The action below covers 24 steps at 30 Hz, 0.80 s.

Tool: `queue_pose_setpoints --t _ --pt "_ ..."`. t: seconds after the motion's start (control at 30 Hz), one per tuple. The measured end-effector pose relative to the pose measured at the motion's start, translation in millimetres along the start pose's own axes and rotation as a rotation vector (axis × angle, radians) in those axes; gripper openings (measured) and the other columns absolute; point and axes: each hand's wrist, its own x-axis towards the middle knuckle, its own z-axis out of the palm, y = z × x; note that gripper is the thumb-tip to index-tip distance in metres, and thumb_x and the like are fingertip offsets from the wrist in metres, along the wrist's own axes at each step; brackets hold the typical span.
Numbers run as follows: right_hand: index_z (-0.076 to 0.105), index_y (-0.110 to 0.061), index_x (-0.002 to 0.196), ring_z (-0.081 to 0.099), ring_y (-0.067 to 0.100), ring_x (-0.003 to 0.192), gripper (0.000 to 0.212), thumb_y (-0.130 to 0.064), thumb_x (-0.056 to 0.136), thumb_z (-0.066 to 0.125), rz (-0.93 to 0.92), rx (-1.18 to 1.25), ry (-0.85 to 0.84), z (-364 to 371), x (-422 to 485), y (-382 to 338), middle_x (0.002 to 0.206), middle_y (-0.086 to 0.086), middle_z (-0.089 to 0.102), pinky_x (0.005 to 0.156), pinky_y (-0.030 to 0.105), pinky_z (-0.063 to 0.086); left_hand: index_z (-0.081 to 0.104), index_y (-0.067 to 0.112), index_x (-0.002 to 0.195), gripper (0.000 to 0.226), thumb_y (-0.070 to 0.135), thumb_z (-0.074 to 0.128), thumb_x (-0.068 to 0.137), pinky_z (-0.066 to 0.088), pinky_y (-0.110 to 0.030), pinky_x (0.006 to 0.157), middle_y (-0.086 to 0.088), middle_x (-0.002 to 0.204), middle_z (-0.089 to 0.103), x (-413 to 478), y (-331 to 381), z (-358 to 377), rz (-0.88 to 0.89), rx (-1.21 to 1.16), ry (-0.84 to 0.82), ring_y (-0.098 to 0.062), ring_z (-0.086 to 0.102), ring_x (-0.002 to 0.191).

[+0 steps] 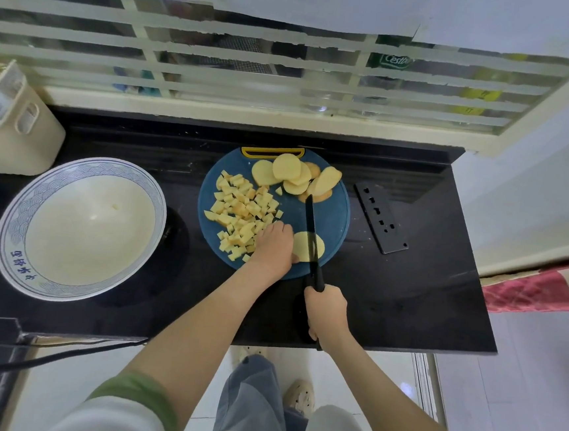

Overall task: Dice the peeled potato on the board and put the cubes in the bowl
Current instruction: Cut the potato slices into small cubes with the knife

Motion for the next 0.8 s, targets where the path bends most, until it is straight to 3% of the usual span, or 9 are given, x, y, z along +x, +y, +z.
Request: queue_pose_setpoints --t 0.37,0.63,0.8 --pt "0.047 -0.012 0.082 0.050 0.018 0.062 0.017 -0.018 0.097 0.049 0.028 -0.174 0.004 4 12 0 0.079 0.007 0.053 0.055 0.031 0.045 0.043 0.008 0.127 0.048 0.033 0.061 0.091 0.032 -0.033 0.099 -0.007 0.132 0.044 1 -2 5 0.025 0.019 0.023 -0.022 0.038 0.125" --pt "0.047 -0.012 0.071 0.045 0.022 0.062 0.022 -0.013 0.093 0.048 -0.021 -0.024 0.031 9 8 0 0.070 0.006 0.047 0.060 0.034 0.041 0.045 0.009 0.125 0.044 0.031 0.062 0.090 0.030 -0.032 0.099 -0.006 0.129 0.046 2 -5 6 0.018 -0.024 0.030 -0.022 0.039 0.124" --pt "0.049 -0.013 0.072 0.050 0.022 0.067 0.022 -0.014 0.093 0.048 -0.092 -0.085 0.023 15 4 -7 0.070 0.005 0.049 0.067 0.037 0.046 0.047 0.010 0.125 0.042 0.030 0.062 0.091 0.030 -0.032 0.098 -0.006 0.128 0.048 0 -4 3 -0.003 -0.045 0.019 -0.022 0.041 0.123"
